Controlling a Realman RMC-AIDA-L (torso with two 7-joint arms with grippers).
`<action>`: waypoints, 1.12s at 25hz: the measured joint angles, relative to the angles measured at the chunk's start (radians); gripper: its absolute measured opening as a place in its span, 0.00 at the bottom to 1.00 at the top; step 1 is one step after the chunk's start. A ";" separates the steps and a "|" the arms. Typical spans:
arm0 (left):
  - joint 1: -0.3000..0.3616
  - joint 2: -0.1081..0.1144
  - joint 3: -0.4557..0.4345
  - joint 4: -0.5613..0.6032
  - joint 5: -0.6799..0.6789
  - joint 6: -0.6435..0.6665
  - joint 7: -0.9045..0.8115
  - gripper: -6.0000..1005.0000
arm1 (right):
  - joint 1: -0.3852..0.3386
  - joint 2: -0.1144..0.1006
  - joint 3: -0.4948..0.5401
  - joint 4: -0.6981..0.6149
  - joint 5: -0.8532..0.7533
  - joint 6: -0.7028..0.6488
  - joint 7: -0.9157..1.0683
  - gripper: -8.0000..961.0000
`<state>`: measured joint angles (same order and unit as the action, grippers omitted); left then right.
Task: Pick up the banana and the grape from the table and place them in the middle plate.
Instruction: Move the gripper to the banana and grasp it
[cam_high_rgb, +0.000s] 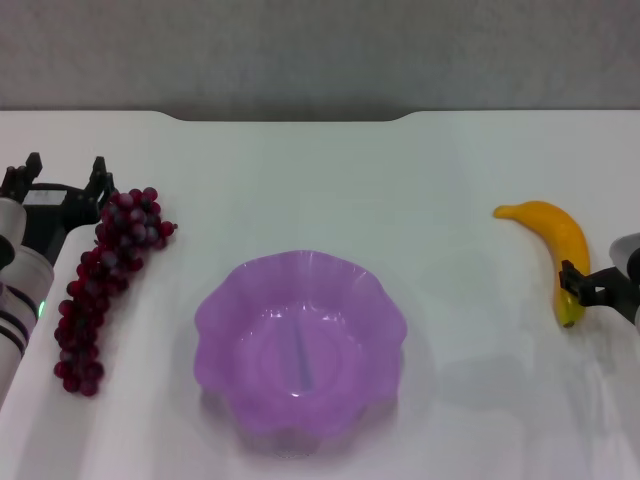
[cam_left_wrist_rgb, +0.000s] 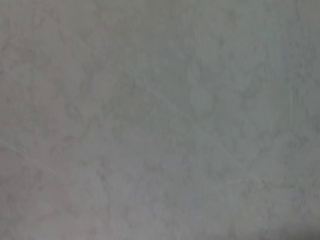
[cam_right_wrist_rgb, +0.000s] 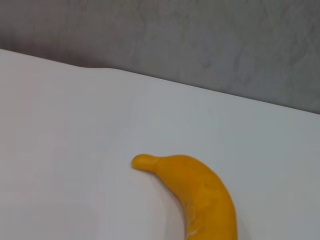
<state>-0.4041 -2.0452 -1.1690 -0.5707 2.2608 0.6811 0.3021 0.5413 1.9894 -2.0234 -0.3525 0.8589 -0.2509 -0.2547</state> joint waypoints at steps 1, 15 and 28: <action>0.002 0.000 0.000 0.000 0.000 0.000 0.000 0.80 | -0.001 0.002 0.000 0.002 -0.001 0.000 0.000 0.77; 0.015 0.000 0.000 0.000 -0.001 -0.003 -0.015 0.80 | 0.028 -0.004 -0.011 0.001 -0.009 0.001 -0.001 0.77; 0.019 0.000 0.000 0.000 0.000 -0.003 -0.016 0.80 | 0.034 -0.008 0.008 0.002 -0.029 -0.003 -0.001 0.77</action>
<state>-0.3853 -2.0448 -1.1688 -0.5707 2.2605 0.6780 0.2864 0.5755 1.9814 -2.0158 -0.3509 0.8298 -0.2535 -0.2559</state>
